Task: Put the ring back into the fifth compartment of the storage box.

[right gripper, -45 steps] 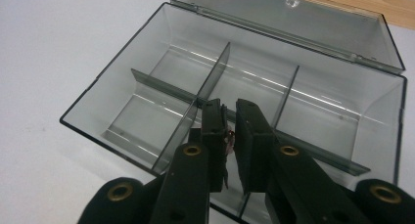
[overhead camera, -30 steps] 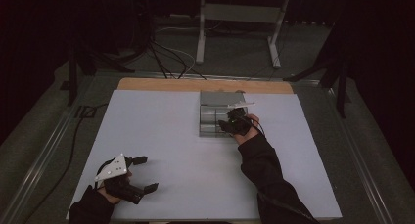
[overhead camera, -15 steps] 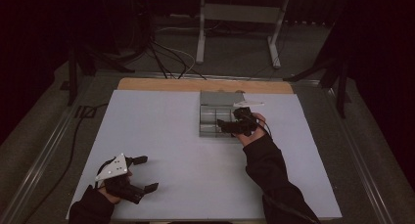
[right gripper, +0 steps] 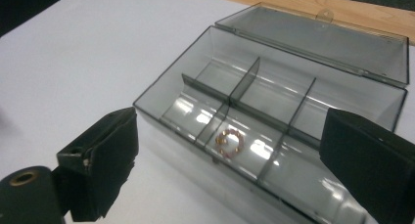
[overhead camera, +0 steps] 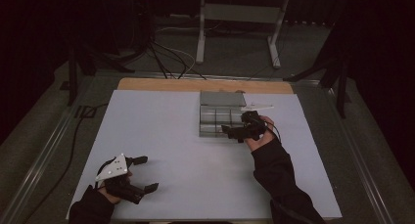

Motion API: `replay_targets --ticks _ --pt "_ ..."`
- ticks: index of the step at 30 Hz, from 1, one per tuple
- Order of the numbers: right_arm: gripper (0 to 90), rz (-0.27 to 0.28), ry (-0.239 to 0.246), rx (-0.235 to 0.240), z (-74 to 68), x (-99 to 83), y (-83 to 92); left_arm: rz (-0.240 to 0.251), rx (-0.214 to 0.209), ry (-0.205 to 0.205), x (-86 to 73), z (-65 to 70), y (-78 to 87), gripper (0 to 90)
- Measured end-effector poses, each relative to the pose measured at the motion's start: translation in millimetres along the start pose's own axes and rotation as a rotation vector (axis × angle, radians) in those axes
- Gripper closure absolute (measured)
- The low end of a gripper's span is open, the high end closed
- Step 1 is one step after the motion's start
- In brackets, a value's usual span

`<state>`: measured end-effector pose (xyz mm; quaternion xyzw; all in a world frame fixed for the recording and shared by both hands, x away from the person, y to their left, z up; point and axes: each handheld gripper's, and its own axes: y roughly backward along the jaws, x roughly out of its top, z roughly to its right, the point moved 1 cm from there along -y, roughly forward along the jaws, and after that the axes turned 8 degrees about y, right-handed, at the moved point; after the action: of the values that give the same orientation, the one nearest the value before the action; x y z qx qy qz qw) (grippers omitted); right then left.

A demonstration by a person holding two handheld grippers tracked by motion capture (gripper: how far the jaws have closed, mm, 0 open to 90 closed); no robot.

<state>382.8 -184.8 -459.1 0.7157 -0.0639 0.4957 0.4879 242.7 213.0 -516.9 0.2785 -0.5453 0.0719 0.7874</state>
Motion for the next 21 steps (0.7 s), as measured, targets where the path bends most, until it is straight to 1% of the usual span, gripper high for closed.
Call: replay_targets --ticks 1,5,9,11,13,17,21 --pt "5.0 0.008 -0.001 0.001 0.0 -1.5 2.8 -0.002 0.001 0.0 -0.1 0.0 -0.1 0.7" --pt "2.7 0.022 0.027 -0.011 0.6 -7.3 12.9 -0.002 0.002 0.001 -0.3 -0.3 0.3 0.7" --pt "2.6 0.034 0.013 0.002 2.2 -14.2 22.0 -0.002 0.001 -0.002 -0.1 0.3 -0.2 0.7" --pt "2.6 0.035 0.014 -0.003 2.4 -18.2 25.9 -0.004 0.002 -0.003 -0.1 0.2 -0.4 0.7" --pt "2.6 0.034 0.007 0.01 2.9 -22.3 29.8 -0.005 0.004 -0.004 -0.1 0.2 -0.4 0.7" --pt "2.6 0.042 0.006 0.013 3.4 -30.3 37.5 -0.005 0.004 -0.003 -0.1 0.1 -0.4 0.7" --pt "2.6 0.05 0.011 0.005 2.6 -38.8 43.8 -0.005 0.004 -0.005 0.0 0.5 -0.4 0.7"
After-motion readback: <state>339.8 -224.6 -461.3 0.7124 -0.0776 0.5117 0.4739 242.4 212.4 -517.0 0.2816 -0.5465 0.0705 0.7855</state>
